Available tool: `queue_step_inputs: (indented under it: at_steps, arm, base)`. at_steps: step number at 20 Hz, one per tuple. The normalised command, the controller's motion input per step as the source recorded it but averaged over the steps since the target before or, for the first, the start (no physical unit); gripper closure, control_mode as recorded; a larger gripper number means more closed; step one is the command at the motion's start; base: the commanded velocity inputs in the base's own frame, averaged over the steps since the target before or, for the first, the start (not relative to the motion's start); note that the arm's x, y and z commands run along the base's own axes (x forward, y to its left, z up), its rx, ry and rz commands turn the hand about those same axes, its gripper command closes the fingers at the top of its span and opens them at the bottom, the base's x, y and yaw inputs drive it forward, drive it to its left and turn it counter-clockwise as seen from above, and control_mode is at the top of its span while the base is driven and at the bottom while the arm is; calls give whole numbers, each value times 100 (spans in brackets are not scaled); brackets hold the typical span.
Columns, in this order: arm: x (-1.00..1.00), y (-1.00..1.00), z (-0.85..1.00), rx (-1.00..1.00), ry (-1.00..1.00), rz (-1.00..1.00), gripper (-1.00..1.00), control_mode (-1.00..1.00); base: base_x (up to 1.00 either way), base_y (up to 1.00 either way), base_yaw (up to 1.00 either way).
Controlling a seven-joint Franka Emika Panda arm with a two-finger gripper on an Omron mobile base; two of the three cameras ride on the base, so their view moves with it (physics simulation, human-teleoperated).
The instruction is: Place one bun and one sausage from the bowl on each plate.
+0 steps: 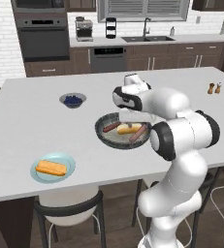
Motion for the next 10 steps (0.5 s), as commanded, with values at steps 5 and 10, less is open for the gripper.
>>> queue_step_inputs:
  at_steps: [5, 10]
  arm:
    - [28, 6, -36, -1, 16, 17, -100, -100]
    - [34, 0, -26, -3, 2, 18, -100, -100]
  base:
    - [0, 0, 0]
    - [0, 0, 0]
